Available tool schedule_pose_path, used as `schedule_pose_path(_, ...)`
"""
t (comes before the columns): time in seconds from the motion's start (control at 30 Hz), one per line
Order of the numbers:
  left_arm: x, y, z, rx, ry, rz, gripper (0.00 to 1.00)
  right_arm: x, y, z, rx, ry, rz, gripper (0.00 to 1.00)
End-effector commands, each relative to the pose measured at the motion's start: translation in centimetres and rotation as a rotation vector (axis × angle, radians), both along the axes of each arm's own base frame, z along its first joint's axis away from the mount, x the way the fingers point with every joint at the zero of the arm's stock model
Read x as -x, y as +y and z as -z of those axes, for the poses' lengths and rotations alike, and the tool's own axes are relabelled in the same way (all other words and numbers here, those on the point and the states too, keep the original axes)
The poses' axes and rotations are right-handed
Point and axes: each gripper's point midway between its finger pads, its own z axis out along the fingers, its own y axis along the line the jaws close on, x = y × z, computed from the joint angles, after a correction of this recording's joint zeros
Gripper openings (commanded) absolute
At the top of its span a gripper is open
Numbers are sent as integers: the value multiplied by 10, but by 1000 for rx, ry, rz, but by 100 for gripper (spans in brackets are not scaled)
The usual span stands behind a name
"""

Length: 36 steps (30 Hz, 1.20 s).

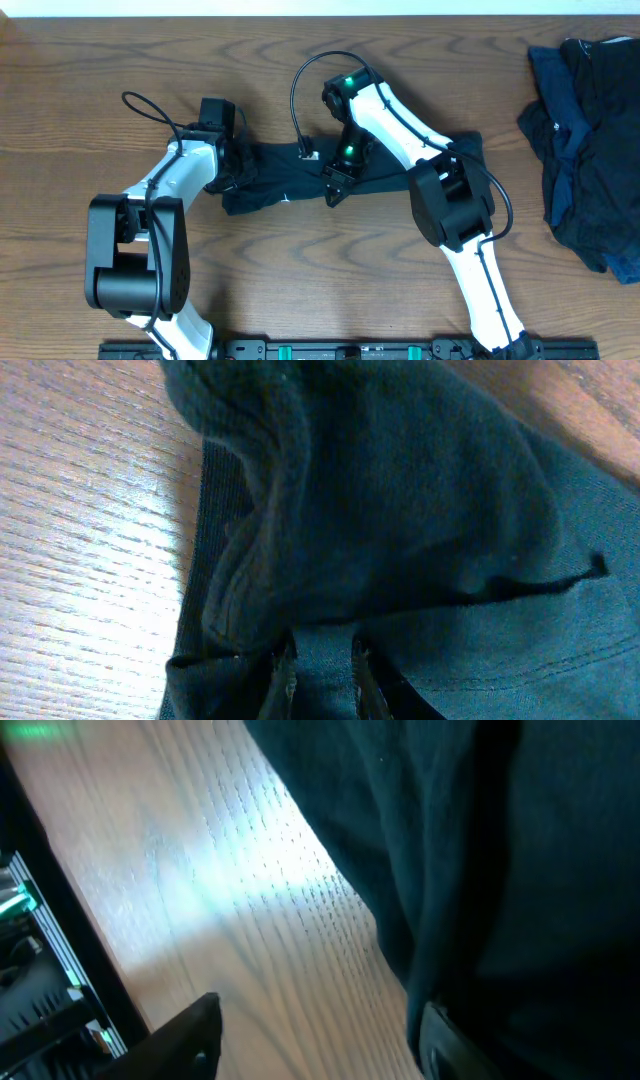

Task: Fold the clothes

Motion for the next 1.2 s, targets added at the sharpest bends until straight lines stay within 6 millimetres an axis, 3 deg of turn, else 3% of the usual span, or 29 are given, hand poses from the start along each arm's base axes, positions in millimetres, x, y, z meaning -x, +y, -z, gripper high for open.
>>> schedule_pose_path(0.0, 20, 11, 21, -52, 74, 0, 24, 11, 5, 7, 2, 38, -1, 62)
schedule_pose_path(0.27, 19, 12, 21, -55, 73, -1, 24, 28, 5, 22, 44, 83, 10, 65)
schedule_pose_path(0.33, 19, 12, 21, -55, 73, -1, 24, 28, 7, 22, 58, 86, 32, 70)
schedule_pose_path(0.5, 19, 12, 21, -56, 73, -1, 24, 22, 1, 28, 144, 58, 92, 98)
schedule_pose_path(0.67, 19, 15, 21, -71, 71, -4, 24, 18, -8, 33, 223, 30, 126, 99)
schedule_pose_path(0.97, 19, 15, 21, -74, 72, -4, 24, 26, -12, 27, 262, 78, 158, 99)
schedule_pose_path(1.17, 20, 15, 22, -73, 73, -4, 24, 33, -3, 21, 219, 132, 178, 99)
